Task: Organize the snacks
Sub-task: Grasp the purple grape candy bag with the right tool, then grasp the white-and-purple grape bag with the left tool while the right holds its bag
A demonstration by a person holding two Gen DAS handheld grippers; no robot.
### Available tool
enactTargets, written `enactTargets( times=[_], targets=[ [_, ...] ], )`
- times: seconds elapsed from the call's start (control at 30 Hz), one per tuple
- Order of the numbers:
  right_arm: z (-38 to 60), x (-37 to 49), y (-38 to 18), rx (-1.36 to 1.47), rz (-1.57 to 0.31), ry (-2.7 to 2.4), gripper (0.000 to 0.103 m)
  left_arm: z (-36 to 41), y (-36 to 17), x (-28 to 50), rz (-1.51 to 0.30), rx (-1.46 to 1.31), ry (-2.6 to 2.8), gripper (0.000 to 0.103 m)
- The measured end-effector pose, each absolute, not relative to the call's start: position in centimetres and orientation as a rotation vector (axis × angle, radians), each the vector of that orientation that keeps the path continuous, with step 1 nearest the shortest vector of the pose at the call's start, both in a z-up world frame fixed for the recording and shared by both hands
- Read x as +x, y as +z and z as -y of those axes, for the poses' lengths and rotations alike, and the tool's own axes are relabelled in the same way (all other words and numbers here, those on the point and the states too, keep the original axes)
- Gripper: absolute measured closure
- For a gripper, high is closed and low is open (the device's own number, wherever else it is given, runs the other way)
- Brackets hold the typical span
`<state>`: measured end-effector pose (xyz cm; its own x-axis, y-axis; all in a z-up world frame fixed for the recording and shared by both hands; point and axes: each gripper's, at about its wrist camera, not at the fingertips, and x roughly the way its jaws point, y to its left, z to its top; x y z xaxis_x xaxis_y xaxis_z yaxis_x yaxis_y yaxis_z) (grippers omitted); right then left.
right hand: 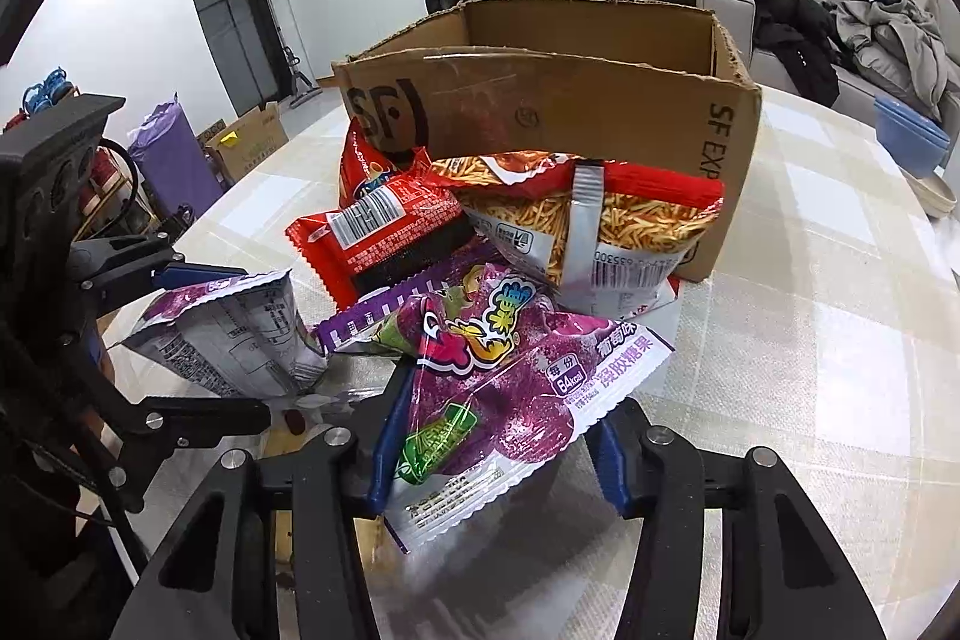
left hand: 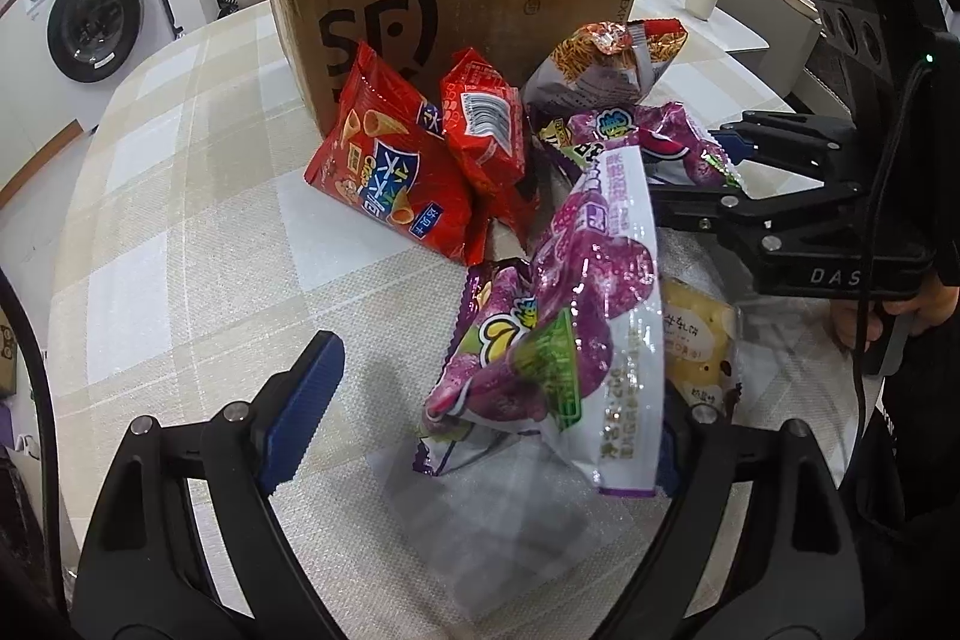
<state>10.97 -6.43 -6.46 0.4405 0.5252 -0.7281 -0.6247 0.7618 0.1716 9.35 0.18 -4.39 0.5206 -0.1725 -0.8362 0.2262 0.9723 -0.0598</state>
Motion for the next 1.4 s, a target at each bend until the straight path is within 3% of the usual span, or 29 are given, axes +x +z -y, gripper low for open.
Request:
enactTargets(
  times=[0.37,0.57,0.63,0.73,0.87,1.03,1.4],
  targets=[
    [8.8,9.4,-4.2,-0.076,-0.773,0.762,0.051,0.0,-4.7,9.1,-1.013,0.089,-0.246,0.019],
    [9.4,8.4,-3.3,-0.074,-0.740,0.777,0.051,0.1,-4.4,8.7,-1.002,0.067,-0.295,0.042],
    [9.6,8.4,-3.1,-0.073,-0.738,0.781,0.051,0.0,-4.3,8.6,-0.999,0.050,-0.309,0.059],
    [9.6,8.5,-2.7,-0.069,-0.730,0.786,0.051,-0.4,-4.0,8.6,-0.987,0.033,-0.311,0.067],
    [9.6,8.6,-2.7,-0.062,-0.724,0.789,0.051,-0.7,-3.2,8.4,-0.955,0.031,-0.298,0.069],
    [9.7,8.4,-2.5,-0.056,-0.711,0.796,0.051,-1.0,-1.7,7.9,-0.906,0.010,-0.298,0.084],
    [10.0,7.3,-1.0,-0.029,-0.620,0.827,0.051,-2.4,1.5,6.4,-0.821,-0.057,-0.310,0.091]
  ],
)
